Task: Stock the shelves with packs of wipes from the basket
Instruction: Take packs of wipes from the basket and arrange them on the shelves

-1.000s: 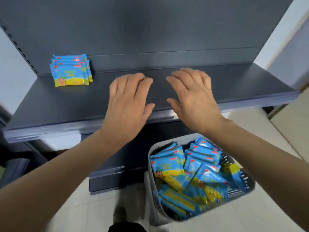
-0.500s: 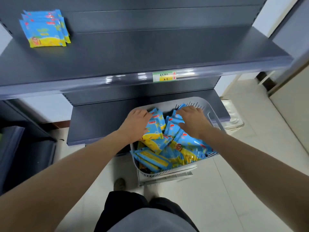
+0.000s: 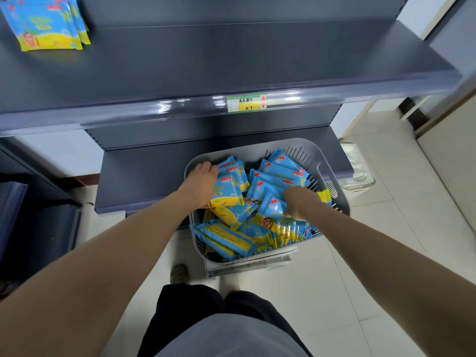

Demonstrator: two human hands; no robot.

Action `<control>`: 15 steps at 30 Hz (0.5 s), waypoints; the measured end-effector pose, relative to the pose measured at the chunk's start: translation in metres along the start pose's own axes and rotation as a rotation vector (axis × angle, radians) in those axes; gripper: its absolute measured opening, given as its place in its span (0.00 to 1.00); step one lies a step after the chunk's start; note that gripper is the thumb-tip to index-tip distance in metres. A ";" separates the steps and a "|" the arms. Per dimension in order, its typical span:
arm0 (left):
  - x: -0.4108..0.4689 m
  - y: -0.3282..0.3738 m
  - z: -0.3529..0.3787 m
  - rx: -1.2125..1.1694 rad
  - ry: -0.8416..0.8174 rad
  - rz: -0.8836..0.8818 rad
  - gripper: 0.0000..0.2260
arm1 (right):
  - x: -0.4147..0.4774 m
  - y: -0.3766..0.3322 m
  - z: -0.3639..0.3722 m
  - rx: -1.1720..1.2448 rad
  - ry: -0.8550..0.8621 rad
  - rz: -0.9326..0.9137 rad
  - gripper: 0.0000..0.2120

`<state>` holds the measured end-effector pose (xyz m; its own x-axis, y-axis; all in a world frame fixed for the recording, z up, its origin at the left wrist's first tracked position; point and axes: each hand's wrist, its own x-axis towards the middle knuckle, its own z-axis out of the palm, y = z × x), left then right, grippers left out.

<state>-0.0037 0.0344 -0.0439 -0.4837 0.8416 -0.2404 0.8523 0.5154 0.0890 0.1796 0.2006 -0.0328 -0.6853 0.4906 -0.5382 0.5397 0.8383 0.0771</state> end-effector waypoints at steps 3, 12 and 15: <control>0.005 0.000 0.000 0.054 0.007 -0.033 0.23 | 0.002 -0.001 0.002 -0.038 -0.060 -0.006 0.09; 0.011 -0.003 -0.003 0.184 -0.072 -0.019 0.15 | -0.001 0.006 -0.032 0.029 -0.185 -0.102 0.18; 0.008 -0.011 -0.022 -0.003 -0.135 0.014 0.11 | 0.001 0.007 -0.065 0.067 -0.115 -0.142 0.20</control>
<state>-0.0216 0.0387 -0.0255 -0.4400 0.8194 -0.3674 0.8584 0.5040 0.0959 0.1512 0.2223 0.0222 -0.6987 0.3347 -0.6323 0.4754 0.8777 -0.0607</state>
